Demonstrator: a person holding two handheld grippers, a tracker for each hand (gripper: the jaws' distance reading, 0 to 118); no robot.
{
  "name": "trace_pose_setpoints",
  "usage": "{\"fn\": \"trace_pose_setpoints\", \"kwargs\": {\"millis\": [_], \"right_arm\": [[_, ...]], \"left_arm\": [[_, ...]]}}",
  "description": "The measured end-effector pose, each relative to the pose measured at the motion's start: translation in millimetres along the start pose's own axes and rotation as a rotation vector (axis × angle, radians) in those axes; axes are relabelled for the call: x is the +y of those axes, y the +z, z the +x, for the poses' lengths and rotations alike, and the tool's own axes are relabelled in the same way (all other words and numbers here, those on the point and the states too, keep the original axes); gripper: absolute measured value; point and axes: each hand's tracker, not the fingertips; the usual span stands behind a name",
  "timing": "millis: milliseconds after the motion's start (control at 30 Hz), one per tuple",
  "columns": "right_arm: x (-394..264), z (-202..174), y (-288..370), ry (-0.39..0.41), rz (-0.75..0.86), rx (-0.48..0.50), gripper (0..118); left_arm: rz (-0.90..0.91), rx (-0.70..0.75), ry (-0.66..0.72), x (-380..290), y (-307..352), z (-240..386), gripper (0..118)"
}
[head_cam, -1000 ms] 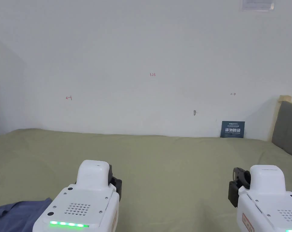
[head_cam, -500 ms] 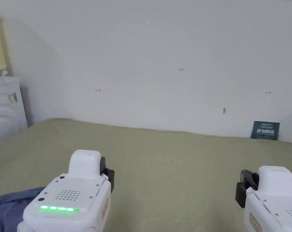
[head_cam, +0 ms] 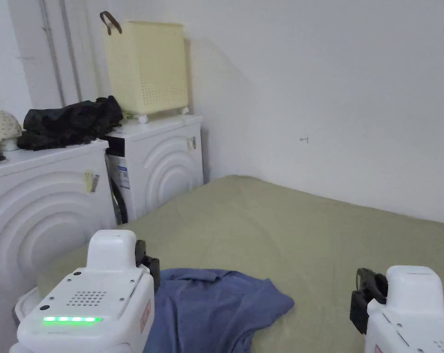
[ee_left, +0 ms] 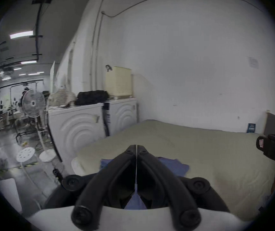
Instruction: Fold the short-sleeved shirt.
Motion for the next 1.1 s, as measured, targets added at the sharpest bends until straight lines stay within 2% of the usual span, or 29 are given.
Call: {"fn": "trace_pose_setpoints", "kwargs": {"millis": [300, 500, 833, 1000, 1033, 1067, 1100], "right_arm": [[-9.4, -17.7, -26.5, 0.017, -0.037, 0.052, 0], [-20.7, -12.6, -36.0, 0.019, -0.067, 0.048, 0], [-72.3, 15.3, -66.2, -0.003, -0.198, -0.010, 0], [-95.2, 29.2, -70.2, -0.001, -0.268, -0.046, 0], [-99.3, 32.4, -69.0, -0.005, -0.275, -0.049, 0], [-103.6, 35.9, -67.7, -0.008, -0.288, -0.055, 0], [-107.5, 39.6, -66.1, -0.009, -0.303, -0.066, 0]], "left_arm": [[-0.038, 0.044, 0.016, -14.5, -17.2, -24.5, 2], [-0.115, -0.026, 0.014, -30.1, -55.4, -10.2, 2], [-0.406, -0.147, 0.010, -104.2, -208.8, 28.0, 2], [-0.635, -0.255, 0.092, -144.6, -289.9, 48.0, 6], [-0.685, -0.273, 0.079, -149.9, -300.6, 51.4, 21], [-0.737, -0.314, 0.047, -156.1, -312.3, 56.6, 49], [-0.753, -0.334, 0.018, -164.4, -318.8, 61.1, 85]]}}
